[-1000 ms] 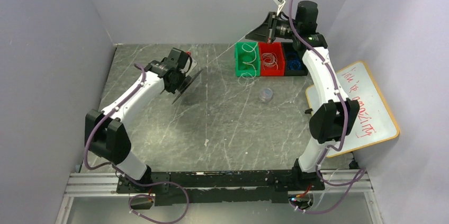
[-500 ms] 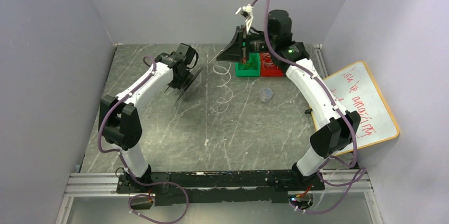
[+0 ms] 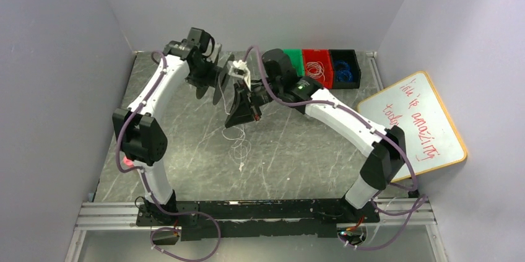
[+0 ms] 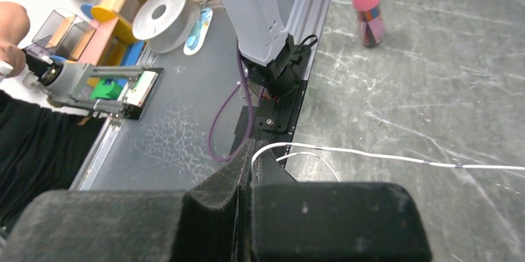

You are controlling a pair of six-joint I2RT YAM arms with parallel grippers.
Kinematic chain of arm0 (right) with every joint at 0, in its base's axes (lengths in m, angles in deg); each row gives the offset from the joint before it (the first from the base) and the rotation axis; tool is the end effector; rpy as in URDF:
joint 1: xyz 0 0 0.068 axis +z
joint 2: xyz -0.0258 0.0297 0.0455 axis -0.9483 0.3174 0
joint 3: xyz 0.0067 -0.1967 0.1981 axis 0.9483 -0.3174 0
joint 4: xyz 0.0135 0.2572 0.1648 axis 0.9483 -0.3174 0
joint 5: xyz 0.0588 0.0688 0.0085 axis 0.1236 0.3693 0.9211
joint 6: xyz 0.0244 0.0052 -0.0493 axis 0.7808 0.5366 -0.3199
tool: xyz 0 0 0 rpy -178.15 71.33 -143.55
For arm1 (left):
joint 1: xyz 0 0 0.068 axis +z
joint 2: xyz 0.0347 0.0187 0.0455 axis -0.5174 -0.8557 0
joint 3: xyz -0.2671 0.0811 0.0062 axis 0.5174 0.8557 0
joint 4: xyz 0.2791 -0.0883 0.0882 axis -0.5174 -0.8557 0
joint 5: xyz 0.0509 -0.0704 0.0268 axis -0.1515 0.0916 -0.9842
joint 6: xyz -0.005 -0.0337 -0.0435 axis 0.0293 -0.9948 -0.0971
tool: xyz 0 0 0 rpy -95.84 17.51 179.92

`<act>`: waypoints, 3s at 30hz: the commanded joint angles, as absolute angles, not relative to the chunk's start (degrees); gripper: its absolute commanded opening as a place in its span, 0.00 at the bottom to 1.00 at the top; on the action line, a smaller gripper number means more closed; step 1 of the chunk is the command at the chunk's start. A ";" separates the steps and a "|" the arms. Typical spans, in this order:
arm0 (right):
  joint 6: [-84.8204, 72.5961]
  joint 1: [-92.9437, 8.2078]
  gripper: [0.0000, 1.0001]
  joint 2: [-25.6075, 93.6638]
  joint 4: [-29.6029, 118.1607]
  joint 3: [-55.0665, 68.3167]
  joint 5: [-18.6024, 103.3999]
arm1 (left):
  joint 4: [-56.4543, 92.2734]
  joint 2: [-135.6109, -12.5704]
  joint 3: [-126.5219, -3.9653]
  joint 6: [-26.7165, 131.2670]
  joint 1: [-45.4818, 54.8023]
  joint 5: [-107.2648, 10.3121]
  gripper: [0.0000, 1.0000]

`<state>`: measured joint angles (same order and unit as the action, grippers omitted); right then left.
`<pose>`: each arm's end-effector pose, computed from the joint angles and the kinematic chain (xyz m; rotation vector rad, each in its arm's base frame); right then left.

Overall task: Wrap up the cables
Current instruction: Wrap the cable around the cable reel.

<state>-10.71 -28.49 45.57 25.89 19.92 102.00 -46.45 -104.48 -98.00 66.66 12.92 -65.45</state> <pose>0.2756 0.3044 0.3909 -1.4416 1.4785 1.6424 0.4165 -0.1311 0.3303 0.4375 2.6192 0.1152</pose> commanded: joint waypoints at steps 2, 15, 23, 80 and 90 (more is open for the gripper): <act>-14.13 -27.31 0.00 49.76 27.31 19.40 104.21 | -46.45 -100.87 -105.35 62.05 15.05 -53.03 0.02; -20.97 -26.63 0.00 56.55 22.12 18.84 105.01 | -45.68 -91.48 -109.66 57.73 24.84 -31.44 0.02; -17.30 -30.35 0.00 54.04 28.17 14.23 106.37 | -42.33 -84.80 -105.81 57.79 30.93 -19.43 0.02; 28.93 -54.97 0.04 44.01 73.40 4.44 119.85 | -35.48 -74.87 -73.47 89.25 6.03 -61.39 0.02; 31.71 -50.54 0.06 42.94 78.17 2.95 119.46 | -32.13 -77.53 -73.45 85.48 3.58 -69.05 0.02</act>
